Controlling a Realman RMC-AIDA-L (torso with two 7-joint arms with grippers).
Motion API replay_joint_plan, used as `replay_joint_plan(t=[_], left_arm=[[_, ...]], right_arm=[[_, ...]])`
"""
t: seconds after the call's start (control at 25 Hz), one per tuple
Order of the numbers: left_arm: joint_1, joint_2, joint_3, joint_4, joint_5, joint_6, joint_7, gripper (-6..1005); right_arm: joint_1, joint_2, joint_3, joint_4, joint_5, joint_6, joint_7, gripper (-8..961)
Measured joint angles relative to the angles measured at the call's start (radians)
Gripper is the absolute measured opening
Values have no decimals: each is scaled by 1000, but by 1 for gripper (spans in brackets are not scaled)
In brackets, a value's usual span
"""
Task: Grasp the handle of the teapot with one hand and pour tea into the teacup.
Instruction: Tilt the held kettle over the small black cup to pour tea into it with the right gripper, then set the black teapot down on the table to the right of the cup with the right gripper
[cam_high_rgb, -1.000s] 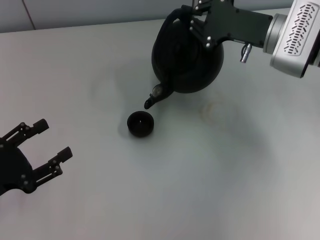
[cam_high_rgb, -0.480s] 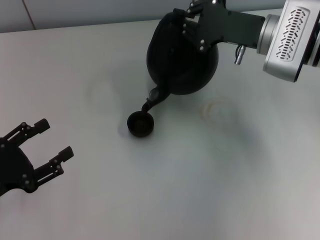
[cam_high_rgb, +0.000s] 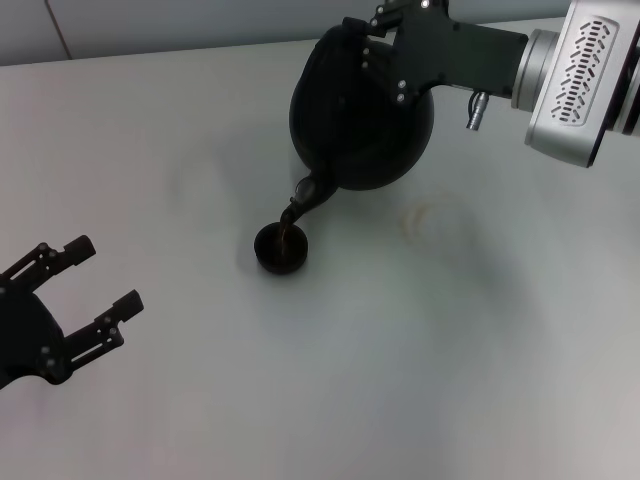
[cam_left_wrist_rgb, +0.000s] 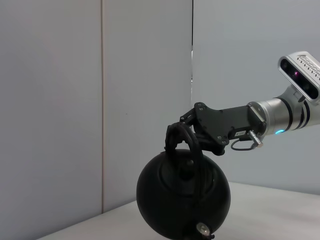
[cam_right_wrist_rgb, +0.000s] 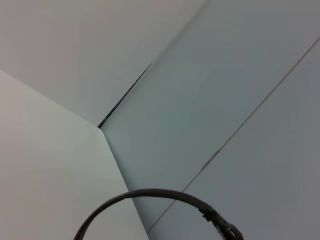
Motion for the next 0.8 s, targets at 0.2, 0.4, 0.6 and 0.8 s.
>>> replay_joint_plan(t=[0.2,0.4,0.6,0.8], left_arm=[[2,1,0,0,0,2,0,793],[5,1,0,0,0,2,0,793],[5,1,0,0,0,3,0,793],[6,1,-1,0,0,7,0,793]], right_arm=[[0,0,-1,-3,1,0,0,78],[0,0,-2,-5,1,0,0,81],[-13,0,1,1,44,0,100,90],[-54,-3,0,-5,139,-5,340,99]])
